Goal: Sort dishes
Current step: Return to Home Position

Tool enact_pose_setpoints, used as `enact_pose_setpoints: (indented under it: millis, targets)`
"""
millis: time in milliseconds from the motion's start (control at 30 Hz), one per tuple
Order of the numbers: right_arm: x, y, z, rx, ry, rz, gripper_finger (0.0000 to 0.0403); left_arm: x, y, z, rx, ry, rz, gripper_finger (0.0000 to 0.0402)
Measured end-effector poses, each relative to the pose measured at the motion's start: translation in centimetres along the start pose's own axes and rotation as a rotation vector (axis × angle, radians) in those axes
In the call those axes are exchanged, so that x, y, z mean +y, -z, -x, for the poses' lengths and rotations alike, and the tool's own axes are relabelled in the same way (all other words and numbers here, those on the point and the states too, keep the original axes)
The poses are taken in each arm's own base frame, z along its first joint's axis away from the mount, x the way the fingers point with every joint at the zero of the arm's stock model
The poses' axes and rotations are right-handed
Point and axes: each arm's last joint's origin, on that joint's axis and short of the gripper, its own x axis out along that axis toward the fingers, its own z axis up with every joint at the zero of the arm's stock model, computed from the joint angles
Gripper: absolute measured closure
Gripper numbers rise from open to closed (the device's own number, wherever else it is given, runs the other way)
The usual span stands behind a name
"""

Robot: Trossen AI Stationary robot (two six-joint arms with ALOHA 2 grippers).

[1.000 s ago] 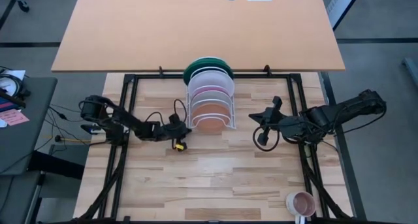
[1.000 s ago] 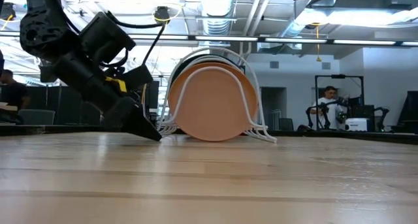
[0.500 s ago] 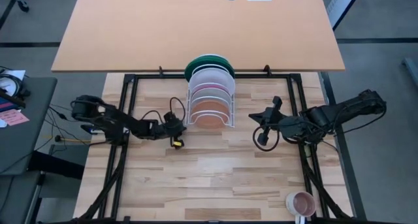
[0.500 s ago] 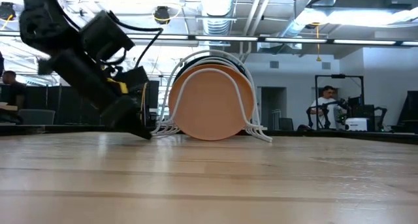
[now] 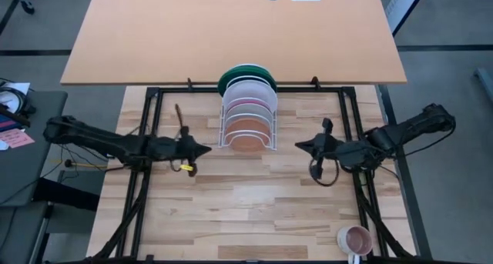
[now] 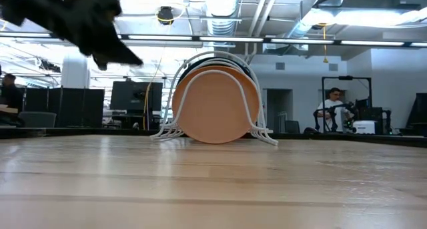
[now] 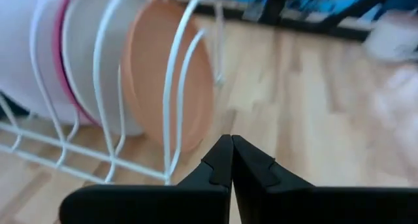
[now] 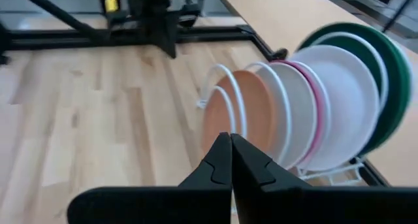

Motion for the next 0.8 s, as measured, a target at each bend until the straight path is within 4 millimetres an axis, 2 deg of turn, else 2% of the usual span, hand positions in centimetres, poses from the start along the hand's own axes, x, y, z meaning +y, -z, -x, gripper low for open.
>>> enact_pose_setpoints:
  millis: [167, 333, 467, 533, 667, 800]
  targets:
    - [1.8, 0.8, 1.4, -0.027, -0.117, 0.027, 0.0401, 0.0, -0.9, 3.0, -0.099, 0.016, -0.011, 0.0401]
    - [3.9, 4.0, 1.3, -0.032, -0.207, 0.071, 0.0401, -0.7, -1.1, 4.6, -0.152, 0.114, -0.122, 0.0401]
    - [3.8, 5.4, 0.8, -0.032, -0.198, 0.071, 0.0401, -1.4, -0.9, 5.0, -0.158, 0.155, -0.254, 0.0401]
    - [3.6, 5.5, 0.6, -0.040, -0.186, 0.055, 0.0401, -1.4, -0.6, 4.9, -0.171, 0.164, -0.278, 0.0401]
    - [3.1, 5.4, 0.2, -0.051, -0.164, 0.031, 0.0401, -0.9, 0.8, 4.8, -0.215, 0.158, -0.281, 0.0401]
    - [2.9, 6.4, -0.7, -0.051, -0.143, 0.022, 0.0401, 0.0, 2.5, 4.7, -0.262, 0.150, -0.253, 0.0401]
